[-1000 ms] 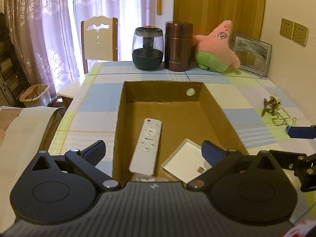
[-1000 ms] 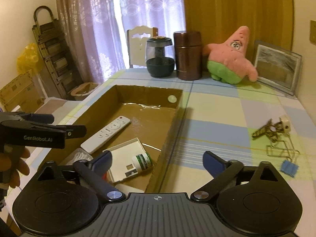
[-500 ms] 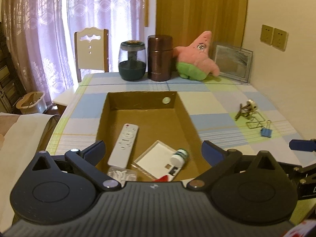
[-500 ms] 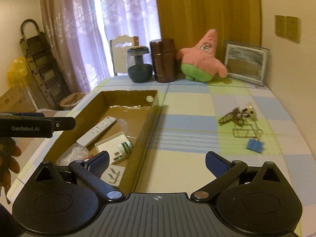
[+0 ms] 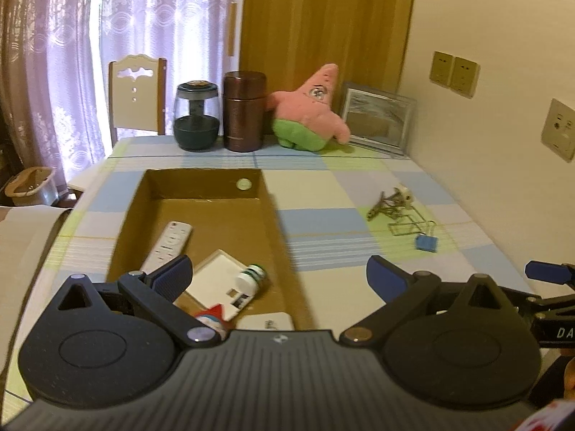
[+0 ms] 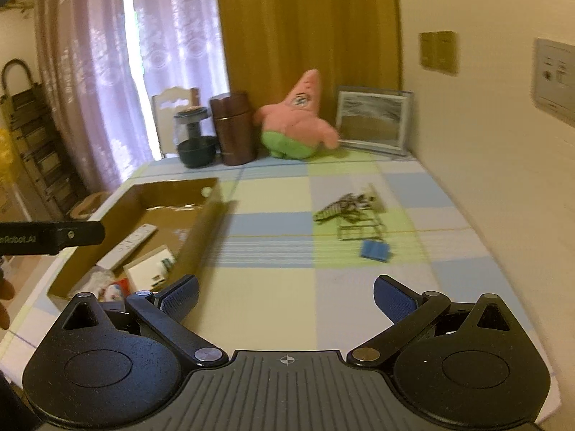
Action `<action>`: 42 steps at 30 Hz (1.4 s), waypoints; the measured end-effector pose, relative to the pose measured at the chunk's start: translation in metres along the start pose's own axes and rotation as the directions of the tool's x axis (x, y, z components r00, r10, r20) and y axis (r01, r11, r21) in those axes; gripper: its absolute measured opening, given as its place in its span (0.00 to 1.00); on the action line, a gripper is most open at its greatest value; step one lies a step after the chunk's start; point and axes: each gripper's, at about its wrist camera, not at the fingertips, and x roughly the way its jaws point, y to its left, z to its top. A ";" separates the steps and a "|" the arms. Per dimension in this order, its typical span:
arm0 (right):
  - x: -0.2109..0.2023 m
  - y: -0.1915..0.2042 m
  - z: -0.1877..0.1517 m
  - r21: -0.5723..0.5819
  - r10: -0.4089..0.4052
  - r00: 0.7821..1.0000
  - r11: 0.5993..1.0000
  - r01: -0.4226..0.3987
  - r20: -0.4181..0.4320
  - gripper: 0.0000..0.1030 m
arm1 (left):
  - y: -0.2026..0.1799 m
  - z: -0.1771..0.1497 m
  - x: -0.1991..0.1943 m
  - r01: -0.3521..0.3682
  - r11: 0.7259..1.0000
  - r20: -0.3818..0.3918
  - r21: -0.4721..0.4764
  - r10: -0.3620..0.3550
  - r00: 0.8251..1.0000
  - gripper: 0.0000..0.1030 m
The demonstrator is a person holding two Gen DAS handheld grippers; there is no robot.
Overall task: Organize rigid objects
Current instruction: 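Move both grippers toward the blue binder clip and wire rack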
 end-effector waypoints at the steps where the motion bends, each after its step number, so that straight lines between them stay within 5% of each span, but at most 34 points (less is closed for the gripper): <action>1: -0.003 -0.004 -0.002 0.009 -0.011 1.000 1.000 0.011 0.000 0.98 | -0.004 -0.001 0.000 0.009 1.000 -0.003 0.000 -0.009 1.000 0.98; 23: -0.021 -0.072 -0.016 0.168 -0.170 0.985 0.971 0.169 -0.011 0.97 | -0.077 0.001 0.030 0.126 0.990 -0.022 0.063 -0.125 0.992 0.98; 37: 0.039 -0.091 -0.004 0.147 -0.172 0.985 0.974 0.170 -0.001 0.97 | -0.095 0.014 0.092 0.144 0.985 -0.046 0.100 -0.140 0.989 0.98; 42: 0.070 -0.096 0.001 0.133 -0.166 0.986 0.977 0.166 -0.009 0.87 | -0.095 0.019 0.120 0.142 0.985 -0.060 0.100 -0.136 0.989 0.98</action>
